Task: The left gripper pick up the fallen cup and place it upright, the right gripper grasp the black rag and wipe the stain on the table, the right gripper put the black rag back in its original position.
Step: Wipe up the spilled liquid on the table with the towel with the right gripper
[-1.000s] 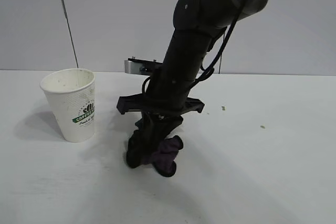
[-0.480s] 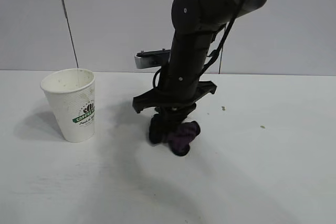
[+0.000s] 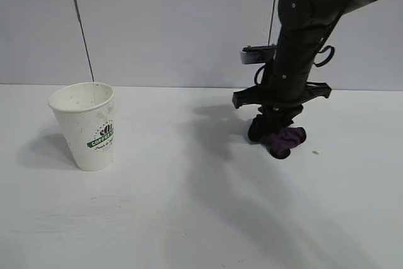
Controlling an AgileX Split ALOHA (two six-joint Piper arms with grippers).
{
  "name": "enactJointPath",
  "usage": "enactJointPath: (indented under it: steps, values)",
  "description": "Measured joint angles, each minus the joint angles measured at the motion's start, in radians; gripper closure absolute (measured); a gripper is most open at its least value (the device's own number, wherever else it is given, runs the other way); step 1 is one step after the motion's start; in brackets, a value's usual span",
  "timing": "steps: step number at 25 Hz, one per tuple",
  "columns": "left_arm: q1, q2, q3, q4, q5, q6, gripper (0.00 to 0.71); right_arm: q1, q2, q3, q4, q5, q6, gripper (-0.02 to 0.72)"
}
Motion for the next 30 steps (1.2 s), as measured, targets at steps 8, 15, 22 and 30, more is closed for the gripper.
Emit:
enactJointPath:
  steps: [8, 15, 22, 30]
  values:
    - [0.000, 0.000, 0.000, 0.000, 0.000, 0.000, 0.023, -0.065, -0.005, -0.005, 0.114, 0.309, -0.166, 0.633]
    - [0.000, 0.000, 0.000, 0.000, 0.000, 0.000, 0.023, -0.005, 0.006, 0.001, 0.315, 0.360, -0.282, 0.633]
    - [0.000, 0.000, 0.000, 0.000, 0.000, 0.000, 0.023, 0.090, 0.011, 0.007, 0.412, 0.278, -0.300, 0.633]
    - [0.000, 0.000, 0.000, 0.000, 0.000, 0.000, 0.023, 0.137, 0.011, -0.005, 0.427, 0.207, -0.272, 0.400]
